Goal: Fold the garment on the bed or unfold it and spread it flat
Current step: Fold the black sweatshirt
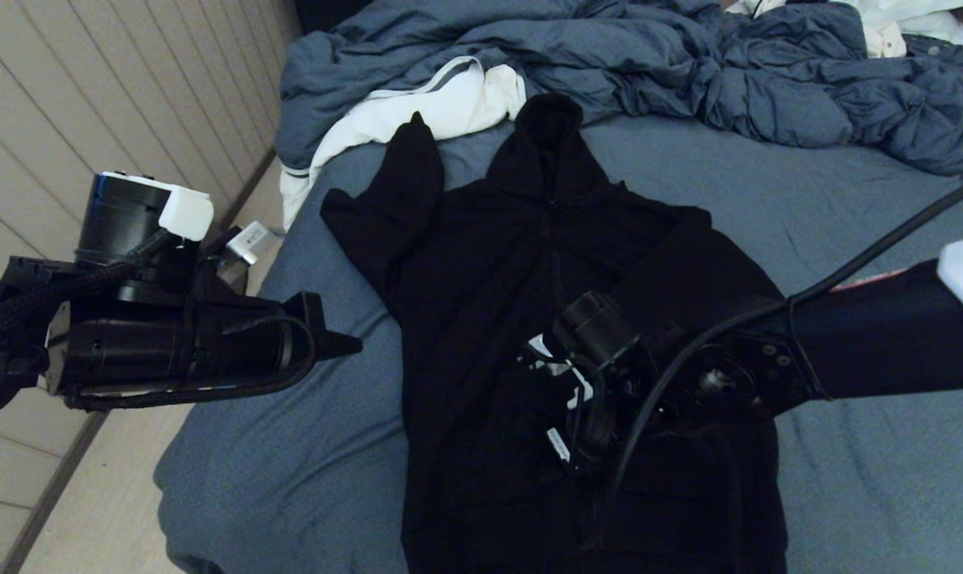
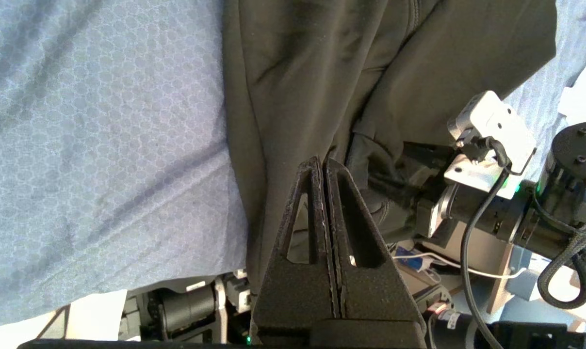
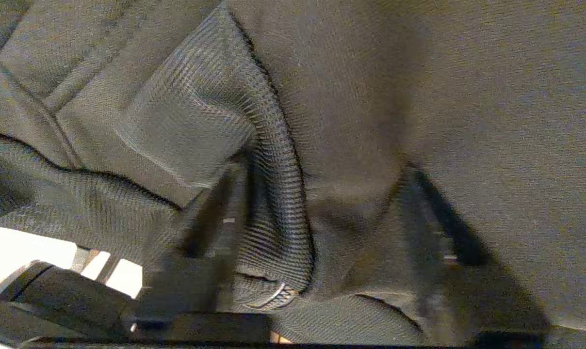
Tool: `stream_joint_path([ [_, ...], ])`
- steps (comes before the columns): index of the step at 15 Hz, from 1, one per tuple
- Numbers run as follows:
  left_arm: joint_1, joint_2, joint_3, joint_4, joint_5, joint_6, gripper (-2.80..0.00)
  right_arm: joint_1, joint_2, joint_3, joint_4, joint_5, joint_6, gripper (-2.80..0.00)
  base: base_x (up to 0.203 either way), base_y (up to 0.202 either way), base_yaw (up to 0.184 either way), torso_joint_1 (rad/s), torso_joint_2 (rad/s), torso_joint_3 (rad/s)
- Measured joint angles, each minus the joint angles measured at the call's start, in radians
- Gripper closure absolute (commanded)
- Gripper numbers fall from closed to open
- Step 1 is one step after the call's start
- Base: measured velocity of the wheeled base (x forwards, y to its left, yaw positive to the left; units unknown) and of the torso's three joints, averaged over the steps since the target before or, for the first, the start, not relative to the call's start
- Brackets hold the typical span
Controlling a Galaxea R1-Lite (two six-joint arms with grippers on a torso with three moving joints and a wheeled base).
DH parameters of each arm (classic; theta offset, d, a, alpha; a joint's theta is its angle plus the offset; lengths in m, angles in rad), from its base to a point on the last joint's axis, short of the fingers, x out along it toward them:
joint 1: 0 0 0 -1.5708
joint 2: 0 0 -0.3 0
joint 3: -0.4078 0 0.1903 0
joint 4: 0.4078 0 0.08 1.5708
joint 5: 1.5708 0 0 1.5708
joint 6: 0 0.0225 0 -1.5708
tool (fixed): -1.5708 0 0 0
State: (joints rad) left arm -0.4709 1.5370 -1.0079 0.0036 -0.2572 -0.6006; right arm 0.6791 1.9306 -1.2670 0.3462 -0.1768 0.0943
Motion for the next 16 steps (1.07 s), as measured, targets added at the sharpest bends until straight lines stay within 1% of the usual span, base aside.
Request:
stream_joint_path([
  [2,0.000,0.003,0.003,-0.004,0.000,0.000,0.00,0.000,-0.004,0.000,0.000,-0.006,0.000,0.00,0.000,0.000,0.000,0.000,0.00,0.000],
  [6,0.000,0.004,0.011,-0.013,-0.001,0.000,0.00,-0.009,-0.056,0.001,0.001,-0.069,0.000,0.00,0.000,0.000,0.000,0.000,0.00,0.000],
  [8,0.000,0.005,0.013,-0.013,-0.001,0.000,0.00,-0.020,-0.097,0.001,0.002,-0.073,-0.006,0.00,0.000,0.000,0.000,0.000,0.00,0.000],
  [10,0.000,0.005,0.014,-0.013,-0.001,0.000,0.00,-0.062,-0.133,-0.001,0.002,-0.073,-0.026,0.00,0.000,0.000,0.000,0.000,0.00,0.000],
  [14,-0.001,0.003,0.017,-0.013,-0.001,0.000,0.00,-0.121,-0.175,0.001,0.003,-0.073,-0.036,0.00,0.000,0.000,0.000,0.000,0.00,0.000],
  [16,-0.001,0.001,0.020,-0.014,-0.001,0.000,0.00,-0.204,-0.195,-0.034,0.003,-0.073,-0.060,0.00,0.000,0.000,0.000,0.000,0.00,0.000],
])
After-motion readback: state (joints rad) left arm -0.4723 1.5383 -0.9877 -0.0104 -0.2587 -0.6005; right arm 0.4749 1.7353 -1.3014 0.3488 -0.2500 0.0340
